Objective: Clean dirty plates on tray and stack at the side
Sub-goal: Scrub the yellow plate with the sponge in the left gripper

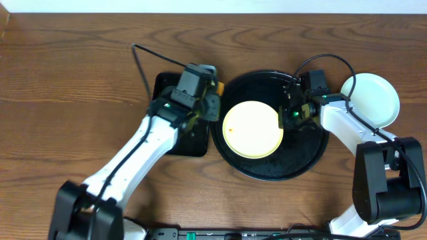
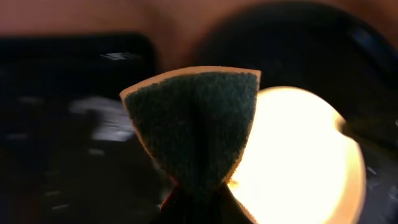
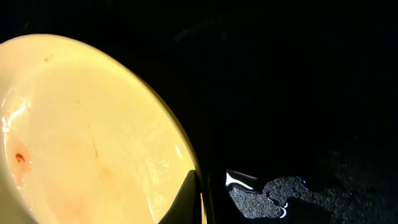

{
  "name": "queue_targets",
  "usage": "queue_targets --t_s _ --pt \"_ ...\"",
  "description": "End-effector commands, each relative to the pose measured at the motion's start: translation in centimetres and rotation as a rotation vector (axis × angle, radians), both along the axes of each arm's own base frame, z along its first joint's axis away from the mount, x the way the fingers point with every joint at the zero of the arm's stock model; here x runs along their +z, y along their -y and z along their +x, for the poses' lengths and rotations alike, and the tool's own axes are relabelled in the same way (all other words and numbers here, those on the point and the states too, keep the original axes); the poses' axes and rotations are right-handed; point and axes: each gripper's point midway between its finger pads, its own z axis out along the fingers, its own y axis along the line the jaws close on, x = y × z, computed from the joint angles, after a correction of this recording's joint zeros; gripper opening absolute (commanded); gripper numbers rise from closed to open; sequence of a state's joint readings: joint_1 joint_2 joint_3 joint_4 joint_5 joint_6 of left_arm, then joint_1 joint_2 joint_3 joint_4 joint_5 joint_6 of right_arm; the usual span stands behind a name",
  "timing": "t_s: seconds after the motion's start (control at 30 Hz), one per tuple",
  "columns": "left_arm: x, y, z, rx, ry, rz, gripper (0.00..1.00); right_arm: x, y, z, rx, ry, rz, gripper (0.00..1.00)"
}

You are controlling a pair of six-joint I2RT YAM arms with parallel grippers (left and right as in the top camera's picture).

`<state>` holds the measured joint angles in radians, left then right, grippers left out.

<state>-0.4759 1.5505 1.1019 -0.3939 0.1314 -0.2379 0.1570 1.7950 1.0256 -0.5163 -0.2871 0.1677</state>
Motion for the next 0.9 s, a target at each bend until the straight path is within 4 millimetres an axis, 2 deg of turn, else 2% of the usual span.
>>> queue_targets --t_s 0.0,0.17,0.23,0.33,0.4,0.5,0.57,0.67,0.8,0.87 --pt "-2.5 4.9 -2.6 -0.164 -0.140 -0.130 0.08 0.3 -0.1 0.4 0.003 0.022 -0.022 0.01" --pt "-6.8 8.3 -5.0 -0.258 -0.232 -0.093 0.08 0.2 -0.1 0.2 0.003 0.014 -0.024 0.01" --pt "-8.9 9.8 -6.7 -0.308 -0.273 -0.064 0.08 0.2 -0.1 0.2 0.003 0.014 -0.024 0.01" --pt "-10.9 10.5 -7.9 -0.390 -0.280 -0.001 0.08 0.2 -0.1 0.2 0.003 0.014 -0.024 0.01" --pt "-12.3 9.3 -7.3 -0.379 -0.251 0.100 0.08 0.2 -0.1 0.2 0.003 0.011 -0.024 0.01" --pt "-13.6 5.6 -4.3 -0.248 -0.154 0.303 0.08 0.2 -0.1 0.0 0.003 0.003 -0.025 0.01" --pt "-13.3 3.2 -1.8 -0.150 -0.072 0.408 0.08 0.2 -0.1 -0.1 0.004 0.002 -0.026 0.01" --pt "-12.4 1.1 0.5 -0.061 -0.012 0.445 0.08 0.1 -0.1 -0.1 0.004 -0.002 -0.026 0.01" --pt "-11.4 -0.2 1.9 -0.013 0.003 0.427 0.08 0.1 0.0 -0.3 0.004 -0.011 -0.028 0.01" --pt "-10.2 -0.3 2.4 0.002 0.026 0.410 0.08 0.1 0.0 -0.3 0.004 -0.011 -0.028 0.01"
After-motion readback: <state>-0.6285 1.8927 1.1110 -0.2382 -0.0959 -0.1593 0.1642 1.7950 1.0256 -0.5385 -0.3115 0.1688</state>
